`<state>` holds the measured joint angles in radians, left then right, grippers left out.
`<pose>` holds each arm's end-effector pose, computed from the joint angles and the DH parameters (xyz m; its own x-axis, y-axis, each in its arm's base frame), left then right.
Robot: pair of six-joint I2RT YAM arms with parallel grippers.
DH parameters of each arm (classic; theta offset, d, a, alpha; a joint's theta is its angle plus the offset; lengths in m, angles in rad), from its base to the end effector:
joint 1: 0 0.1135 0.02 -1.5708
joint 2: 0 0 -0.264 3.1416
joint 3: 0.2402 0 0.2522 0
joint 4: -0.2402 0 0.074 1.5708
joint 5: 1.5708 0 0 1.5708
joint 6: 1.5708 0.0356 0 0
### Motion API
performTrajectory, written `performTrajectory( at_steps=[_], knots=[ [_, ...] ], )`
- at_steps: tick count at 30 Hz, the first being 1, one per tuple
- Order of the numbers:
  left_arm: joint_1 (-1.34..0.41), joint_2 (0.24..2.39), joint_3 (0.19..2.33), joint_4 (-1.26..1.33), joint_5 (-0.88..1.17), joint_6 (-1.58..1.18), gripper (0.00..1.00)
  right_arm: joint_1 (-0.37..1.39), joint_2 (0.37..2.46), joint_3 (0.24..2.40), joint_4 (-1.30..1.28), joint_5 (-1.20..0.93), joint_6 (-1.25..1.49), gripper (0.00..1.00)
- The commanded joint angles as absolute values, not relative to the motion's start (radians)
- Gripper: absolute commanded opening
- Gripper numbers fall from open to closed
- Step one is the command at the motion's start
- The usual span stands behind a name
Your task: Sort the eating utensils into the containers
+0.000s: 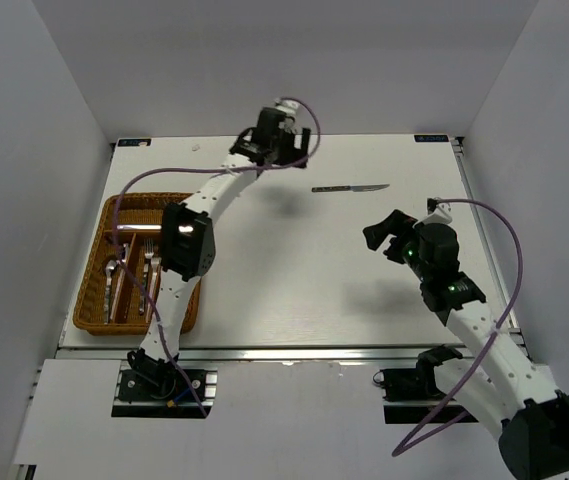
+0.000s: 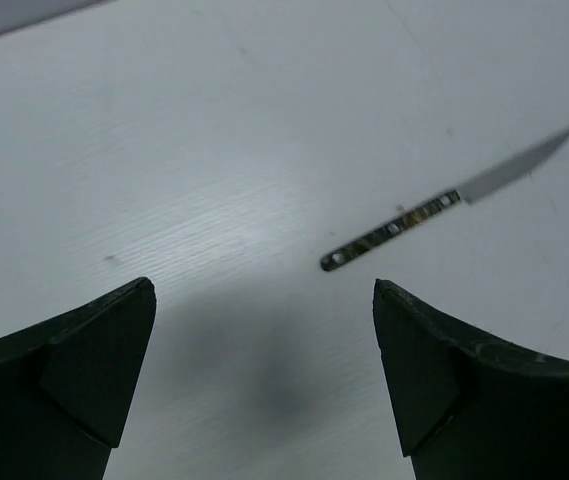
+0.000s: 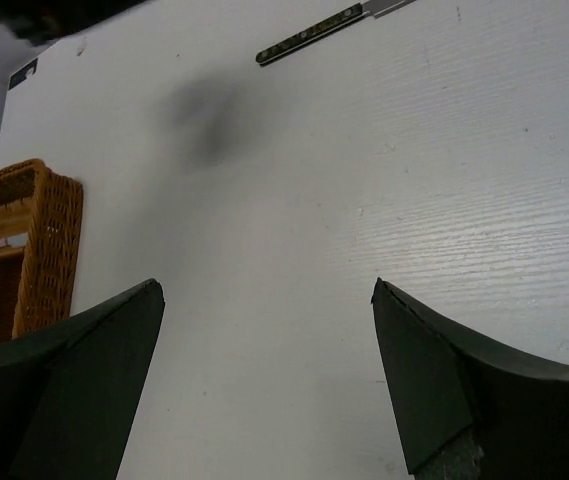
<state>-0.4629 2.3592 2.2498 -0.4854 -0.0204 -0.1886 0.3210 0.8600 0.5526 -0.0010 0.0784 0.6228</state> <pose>0.4907 -0.2441 0.2711 -0.5733 0.0767 -0.8157 0.3297 0.9330 -0.1441 0.1942 0.0616 0.2634 -0.3761 0.4878 -0.7878 -0.0300 0.8434 0.5365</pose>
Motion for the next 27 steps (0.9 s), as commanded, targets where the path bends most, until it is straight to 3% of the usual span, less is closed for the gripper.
performTrajectory(
  at_steps=[1, 7, 19, 23, 24, 26, 27],
  knots=[
    [-0.527, 2.420, 2.276, -0.375, 0.128, 0.092, 0.98, 0.318, 0.784, 0.514, -0.070, 0.012, 0.571, 0.89],
    [-0.555, 2.532, 2.246, -0.124, 0.322, 0.095, 0.98, 0.318, 0.675, 0.479, -0.118, -0.051, 0.511, 0.89],
    [-0.558, 2.720, 2.390, -0.156, 0.376, 0.081, 0.96, 0.322, 0.663, 0.486, -0.118, -0.146, 0.454, 0.89],
    [-0.564, 2.743, 2.408, -0.250, 0.367, 0.141, 0.79, 0.328, 0.667, 0.500, -0.123, -0.146, 0.448, 0.89],
    [-0.571, 2.743, 2.404, -0.265, 0.347, 0.159, 0.65, 0.328, 0.666, 0.505, -0.126, -0.147, 0.446, 0.89],
    [-0.589, 2.741, 2.381, -0.305, 0.328, 0.204, 0.57, 0.327, 0.667, 0.505, -0.123, -0.144, 0.445, 0.89],
    [-0.595, 2.741, 2.375, -0.319, 0.325, 0.219, 0.48, 0.328, 0.667, 0.503, -0.123, -0.144, 0.445, 0.89]
  ],
)
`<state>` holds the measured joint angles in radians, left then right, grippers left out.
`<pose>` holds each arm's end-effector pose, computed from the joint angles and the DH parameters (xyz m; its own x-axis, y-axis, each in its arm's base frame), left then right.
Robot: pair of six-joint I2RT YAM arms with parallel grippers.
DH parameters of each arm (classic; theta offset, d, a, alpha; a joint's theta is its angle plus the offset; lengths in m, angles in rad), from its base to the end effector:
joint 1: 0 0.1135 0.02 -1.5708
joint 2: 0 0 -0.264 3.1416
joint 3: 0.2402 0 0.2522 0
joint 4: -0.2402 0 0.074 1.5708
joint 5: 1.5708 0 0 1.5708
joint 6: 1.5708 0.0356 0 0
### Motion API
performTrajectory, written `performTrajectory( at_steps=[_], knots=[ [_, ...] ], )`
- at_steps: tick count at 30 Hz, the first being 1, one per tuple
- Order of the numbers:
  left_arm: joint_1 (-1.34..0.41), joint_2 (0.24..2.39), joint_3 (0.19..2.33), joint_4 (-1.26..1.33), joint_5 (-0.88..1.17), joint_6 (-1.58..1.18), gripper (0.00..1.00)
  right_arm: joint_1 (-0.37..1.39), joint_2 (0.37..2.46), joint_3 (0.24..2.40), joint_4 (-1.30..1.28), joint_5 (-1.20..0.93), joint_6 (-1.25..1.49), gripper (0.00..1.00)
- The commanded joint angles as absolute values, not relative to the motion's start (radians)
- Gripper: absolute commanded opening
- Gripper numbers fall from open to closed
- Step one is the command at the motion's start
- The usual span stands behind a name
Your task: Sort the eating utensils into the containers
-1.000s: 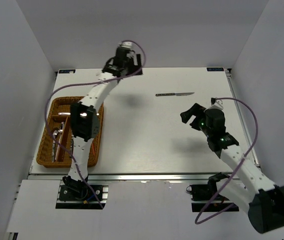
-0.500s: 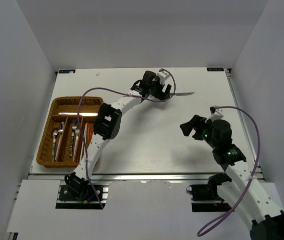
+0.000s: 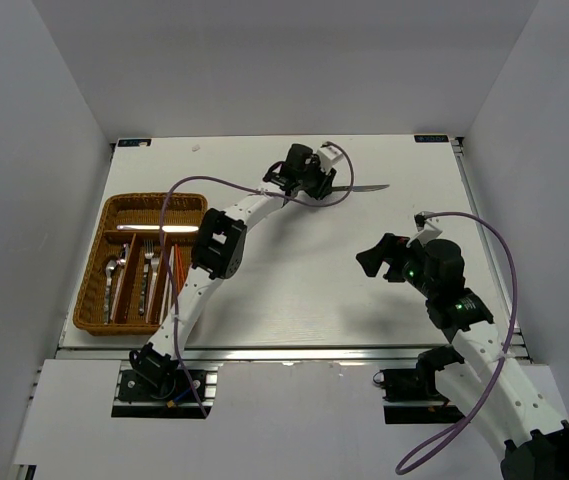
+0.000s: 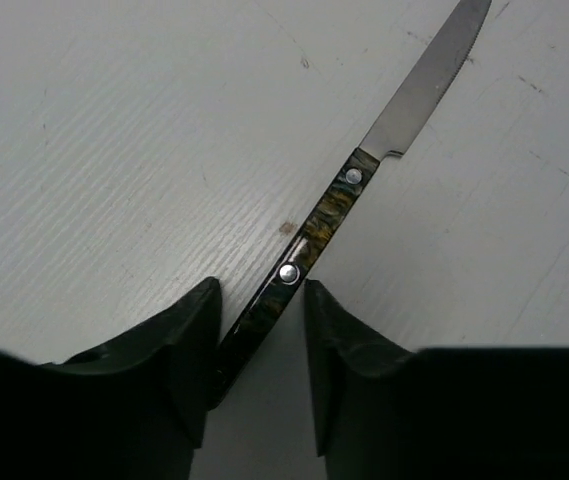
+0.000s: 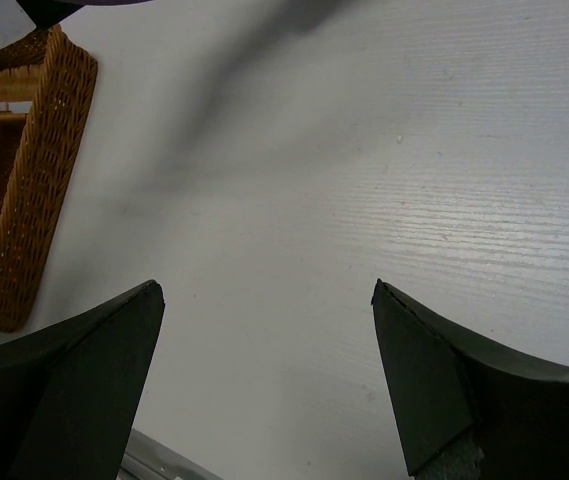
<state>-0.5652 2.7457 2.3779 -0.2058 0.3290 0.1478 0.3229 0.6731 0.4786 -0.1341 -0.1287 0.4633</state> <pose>0.5041 -0.3333 0.1248 -0.3449 0.3838 -0.8566 0.7955 0.6039 -0.0497 0.1588 0.0580 0.2543 -0.4659 0.3115 -0.8282 -0.2478 0.8526 0.4601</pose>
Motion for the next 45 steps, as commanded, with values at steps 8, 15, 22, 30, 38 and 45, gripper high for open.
performTrajectory(
  at_steps=[8, 15, 22, 30, 38, 45],
  knots=[
    [-0.666, 2.708, 2.267, -0.390, 0.235, 0.290, 0.12, 0.328, 0.646, 0.503, -0.138, -0.150, 0.440, 0.89],
    [-0.698, 2.620, 2.191, -0.367, 0.074, 0.233, 0.00, 0.328, 0.624, 0.508, -0.149, -0.130, 0.436, 0.89],
    [-0.698, 2.292, 1.844, -0.089, -0.055, 0.036, 0.00, 0.327, 0.614, 0.551, -0.176, -0.127, 0.431, 0.89],
    [-0.698, 2.100, 1.677, -0.094, -0.271, -0.143, 0.00, 0.327, 0.598, 0.571, -0.212, -0.103, 0.423, 0.89],
    [-0.698, 1.824, 1.473, -0.084, -0.473, -0.264, 0.00, 0.328, 0.609, 0.569, -0.209, -0.107, 0.426, 0.89],
    [-0.655, 1.633, 1.373, -0.308, -0.878, -0.589, 0.00, 0.327, 0.612, 0.566, -0.199, -0.110, 0.428, 0.89]
  ],
)
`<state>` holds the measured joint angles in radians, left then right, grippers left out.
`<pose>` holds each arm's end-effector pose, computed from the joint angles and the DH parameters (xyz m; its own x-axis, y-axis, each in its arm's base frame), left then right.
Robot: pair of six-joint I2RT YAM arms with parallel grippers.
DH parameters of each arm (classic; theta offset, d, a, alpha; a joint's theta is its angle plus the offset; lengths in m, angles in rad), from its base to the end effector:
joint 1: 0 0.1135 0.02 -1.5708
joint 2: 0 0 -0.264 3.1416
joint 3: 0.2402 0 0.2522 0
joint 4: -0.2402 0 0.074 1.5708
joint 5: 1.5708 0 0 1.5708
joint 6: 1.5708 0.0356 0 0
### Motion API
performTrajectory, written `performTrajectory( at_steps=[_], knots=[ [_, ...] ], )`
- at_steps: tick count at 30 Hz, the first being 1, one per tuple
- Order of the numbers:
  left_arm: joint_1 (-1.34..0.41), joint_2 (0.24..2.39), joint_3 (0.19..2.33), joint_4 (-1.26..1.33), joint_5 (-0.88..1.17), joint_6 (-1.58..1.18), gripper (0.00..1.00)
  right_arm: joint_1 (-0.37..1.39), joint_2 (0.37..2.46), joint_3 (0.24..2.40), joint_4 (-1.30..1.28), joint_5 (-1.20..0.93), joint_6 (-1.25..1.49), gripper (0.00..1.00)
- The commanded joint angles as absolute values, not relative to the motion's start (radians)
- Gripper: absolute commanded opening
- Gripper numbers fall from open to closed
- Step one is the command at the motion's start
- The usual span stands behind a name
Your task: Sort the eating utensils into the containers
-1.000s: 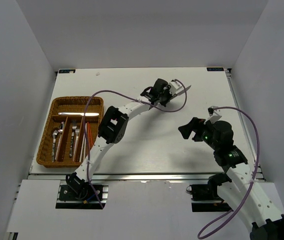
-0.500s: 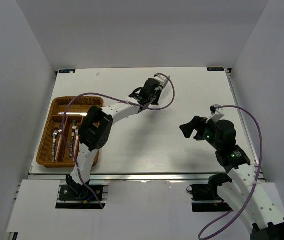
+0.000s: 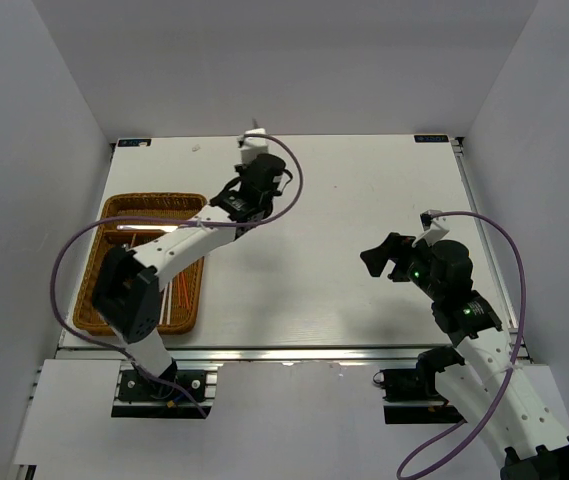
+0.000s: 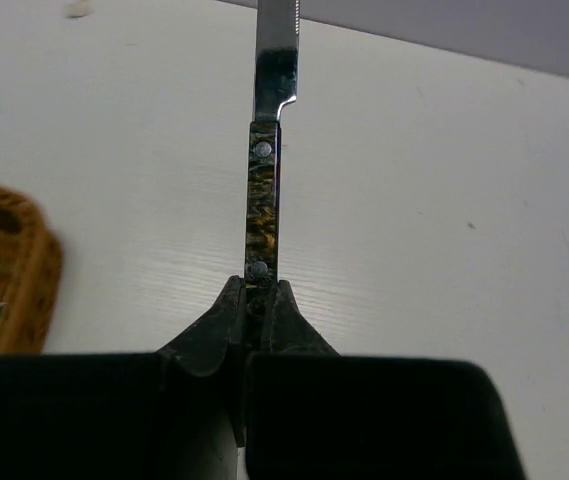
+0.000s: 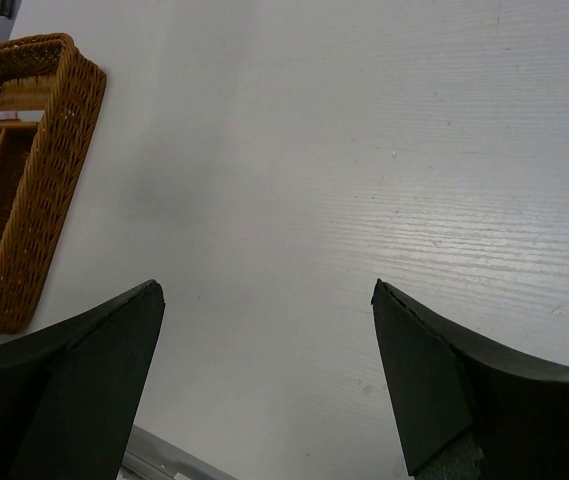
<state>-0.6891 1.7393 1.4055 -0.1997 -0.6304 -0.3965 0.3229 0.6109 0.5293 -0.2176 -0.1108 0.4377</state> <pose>0.3250 -0.2406 0.2979 -0.4091 -0.0671 -0.9100 -0.0391 0.9977 -0.0560 0.1479 0.0536 0.2725 -0.4293 0.3006 -0.8517 -0.2579 0.8629 0.4346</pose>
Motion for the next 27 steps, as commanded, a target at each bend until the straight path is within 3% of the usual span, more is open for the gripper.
performTrajectory(
  at_steps=[1, 10, 16, 27],
  knots=[
    [-0.626, 1.612, 1.326, -0.342, -0.903, -0.688, 0.00, 0.328, 0.612, 0.565, -0.198, -0.115, 0.429, 0.89],
    [-0.465, 1.443, 1.045, -0.273, -1.024, -1.153, 0.00, 0.328, 0.620, 0.538, -0.169, -0.146, 0.446, 0.89],
    [-0.446, 1.489, 1.054, -0.423, -1.196, -1.468, 0.00, 0.328, 0.633, 0.519, -0.146, -0.170, 0.454, 0.89],
    [-0.354, 1.633, 1.086, -0.492, -1.193, -1.721, 0.00, 0.328, 0.640, 0.509, -0.138, -0.175, 0.433, 0.89]
  ],
)
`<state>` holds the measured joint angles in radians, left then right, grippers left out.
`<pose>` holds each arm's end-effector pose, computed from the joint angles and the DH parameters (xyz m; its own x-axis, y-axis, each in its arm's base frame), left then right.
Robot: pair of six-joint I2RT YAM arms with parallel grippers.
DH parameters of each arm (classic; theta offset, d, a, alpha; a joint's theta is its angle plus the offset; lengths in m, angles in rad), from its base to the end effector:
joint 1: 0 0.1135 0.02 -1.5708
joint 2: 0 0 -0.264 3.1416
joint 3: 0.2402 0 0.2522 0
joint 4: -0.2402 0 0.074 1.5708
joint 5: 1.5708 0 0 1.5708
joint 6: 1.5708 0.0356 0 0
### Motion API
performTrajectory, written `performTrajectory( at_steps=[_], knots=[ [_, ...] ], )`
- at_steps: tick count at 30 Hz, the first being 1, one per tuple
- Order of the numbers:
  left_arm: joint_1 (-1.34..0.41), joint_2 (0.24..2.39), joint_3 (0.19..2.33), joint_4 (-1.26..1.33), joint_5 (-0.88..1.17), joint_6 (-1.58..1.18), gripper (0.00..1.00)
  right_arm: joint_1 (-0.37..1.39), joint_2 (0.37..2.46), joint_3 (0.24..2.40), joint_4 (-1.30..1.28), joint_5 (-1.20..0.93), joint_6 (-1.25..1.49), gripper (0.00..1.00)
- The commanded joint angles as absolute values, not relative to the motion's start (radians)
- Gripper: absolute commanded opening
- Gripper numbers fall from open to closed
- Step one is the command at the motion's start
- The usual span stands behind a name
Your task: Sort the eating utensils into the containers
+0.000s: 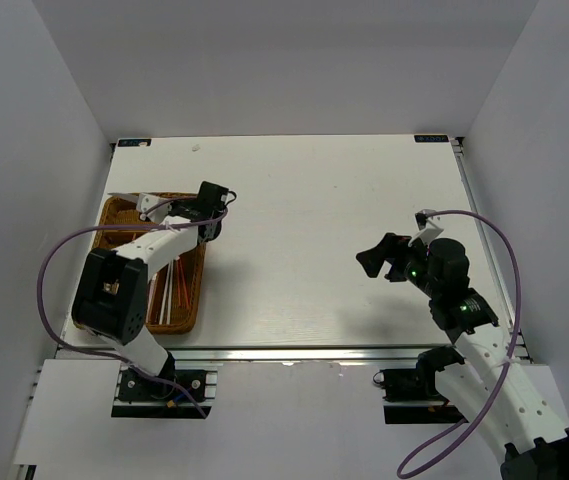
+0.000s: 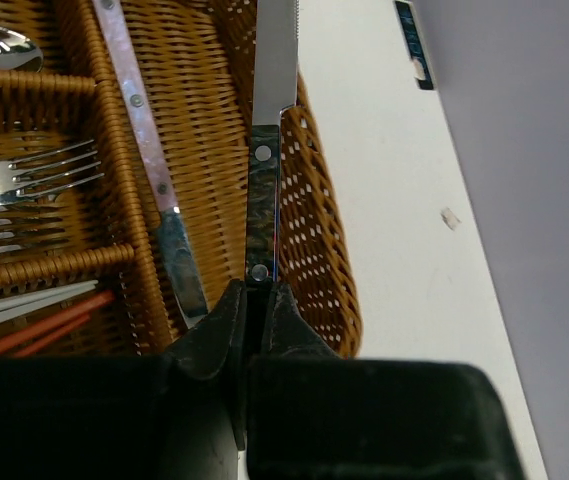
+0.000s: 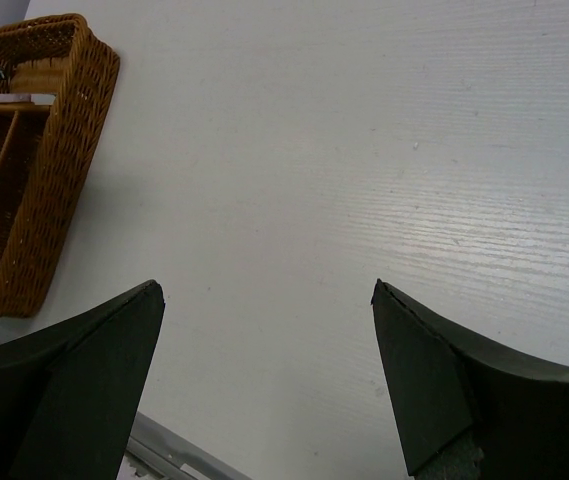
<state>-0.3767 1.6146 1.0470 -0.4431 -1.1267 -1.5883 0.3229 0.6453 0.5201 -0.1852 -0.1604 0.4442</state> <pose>0.3073 -0.0870 0.2205 0.3018 -0.5814 -0.7556 -0.7826 0.3015 -0.5446 0.1533 0.0573 0.2679 -0.4581 0.2941 -0.8388 -0.2886 0.8434 0.4533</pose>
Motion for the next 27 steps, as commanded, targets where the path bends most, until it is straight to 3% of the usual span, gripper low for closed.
performTrajectory(
  at_steps=[1, 8, 11, 12, 13, 17, 24, 27],
  knots=[
    [-0.353, 1.643, 1.094, -0.489, -1.190, -1.718, 0.00, 0.328, 0.641, 0.506, -0.137, -0.178, 0.436, 0.89],
    [-0.327, 1.736, 1.126, -0.430, -1.143, -1.711, 0.00, 0.328, 0.650, 0.503, -0.127, -0.183, 0.436, 0.89],
    [-0.322, 1.761, 1.141, -0.437, -1.123, -1.709, 0.13, 0.328, 0.652, 0.500, -0.129, -0.179, 0.434, 0.89],
    [-0.321, 1.759, 1.137, -0.451, -1.120, -1.739, 0.21, 0.328, 0.653, 0.500, -0.126, -0.179, 0.434, 0.89],
    [-0.321, 1.756, 1.131, -0.453, -1.111, -1.752, 0.37, 0.327, 0.653, 0.499, -0.124, -0.181, 0.434, 0.89],
    [-0.321, 1.726, 1.086, -0.439, -1.098, -1.789, 0.63, 0.330, 0.653, 0.497, -0.123, -0.181, 0.433, 0.89],
    [-0.314, 1.680, 1.097, -0.465, -1.101, -1.786, 0.73, 0.330, 0.653, 0.497, -0.118, -0.179, 0.431, 0.89],
    [-0.314, 1.603, 1.101, -0.471, -1.135, -1.717, 0.85, 0.330, 0.655, 0.497, -0.115, -0.179, 0.431, 0.89]
  ],
)
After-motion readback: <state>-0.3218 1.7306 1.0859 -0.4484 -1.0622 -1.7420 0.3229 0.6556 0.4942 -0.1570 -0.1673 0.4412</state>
